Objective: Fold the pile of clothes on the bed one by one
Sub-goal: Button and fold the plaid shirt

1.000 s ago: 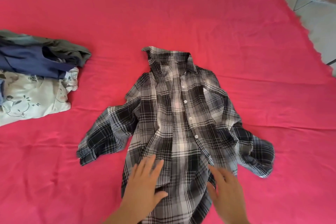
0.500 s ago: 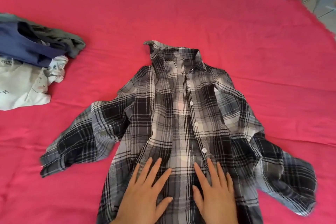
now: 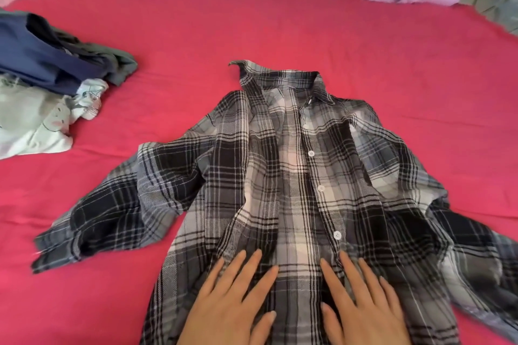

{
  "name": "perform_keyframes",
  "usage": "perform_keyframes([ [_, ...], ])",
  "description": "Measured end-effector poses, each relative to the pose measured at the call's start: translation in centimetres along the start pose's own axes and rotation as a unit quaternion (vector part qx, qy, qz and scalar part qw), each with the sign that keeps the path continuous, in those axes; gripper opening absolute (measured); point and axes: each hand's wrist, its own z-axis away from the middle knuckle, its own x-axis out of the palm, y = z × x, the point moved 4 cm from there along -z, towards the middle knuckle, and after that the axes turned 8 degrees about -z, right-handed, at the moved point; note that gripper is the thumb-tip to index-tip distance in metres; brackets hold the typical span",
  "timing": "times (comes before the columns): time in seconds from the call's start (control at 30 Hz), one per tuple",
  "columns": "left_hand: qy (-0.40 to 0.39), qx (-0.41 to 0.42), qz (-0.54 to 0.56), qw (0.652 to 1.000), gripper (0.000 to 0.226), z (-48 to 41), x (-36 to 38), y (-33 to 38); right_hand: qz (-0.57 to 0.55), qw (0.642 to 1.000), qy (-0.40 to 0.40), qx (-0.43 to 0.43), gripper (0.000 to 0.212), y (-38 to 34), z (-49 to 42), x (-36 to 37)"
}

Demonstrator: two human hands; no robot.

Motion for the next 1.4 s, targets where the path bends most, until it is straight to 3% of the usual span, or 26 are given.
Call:
perform_keyframes([
  [0.17, 0.042, -0.012, -0.016, 0.999, 0.052, 0.3, -0.5, 0.1, 0.021, 0.999, 0.038, -0.017, 0.056, -0.3, 0.1, -0.4],
  [0.4, 0.010, -0.031, -0.039, 0.999, 0.054, 0.8, -1.5, 0.5, 0.040, 0.999, -0.028, 0.022, 0.067, -0.7, 0.5, -1.2],
  [0.57, 0.020, -0.028, -0.048, 0.998, 0.052, 0.8, -2.0, 0.5, 0.032, 0.998, -0.044, 0.014, 0.053, -0.8, 0.7, -1.6],
  [0.7, 0.001, -0.011, -0.016, 1.000, 0.077, 1.0, -3.2, 0.7, -0.011, 0.998, -0.056, -0.012, 0.059, -0.8, 1.5, -3.2],
  [0.8, 0.002, -0.017, 0.004, 1.000, 0.079, 2.2, -5.3, 0.7, -0.073, 0.996, -0.029, -0.030, 0.054, -0.2, 3.7, -4.9],
  [0.9, 0.068, -0.003, 0.024, 0.997, 0.080, 5.0, -7.5, 2.1, -0.056, 0.996, 0.019, -0.063, 0.052, 0.8, 6.7, -6.6],
  [1.07, 0.054, 0.074, 0.044, 0.995, 0.080, 7.7, -8.0, 7.2, 0.007, 0.994, -0.021, 0.103, 0.088, 4.3, 11.1, -8.8],
  [1.13, 0.000, 0.087, 0.007, 0.996, 0.081, 8.0, -6.8, 8.6, -0.028, 0.989, -0.023, 0.141, 0.075, 5.5, 12.1, -8.8],
  [1.27, -0.113, 0.088, -0.058, 0.988, 0.062, 8.4, -5.0, 9.4, -0.103, 0.980, 0.075, 0.153, 0.035, 5.8, 12.2, -10.9],
  [1.33, -0.111, 0.070, -0.040, 0.991, 0.056, 8.1, -5.8, 9.6, -0.176, 0.960, 0.152, 0.154, 0.027, 5.0, 11.7, -13.2],
  [1.4, -0.067, 0.032, 0.058, 0.996, 0.050, 7.0, -7.5, 10.1, -0.242, 0.939, 0.207, 0.127, 0.019, 3.1, 11.0, -15.7],
])
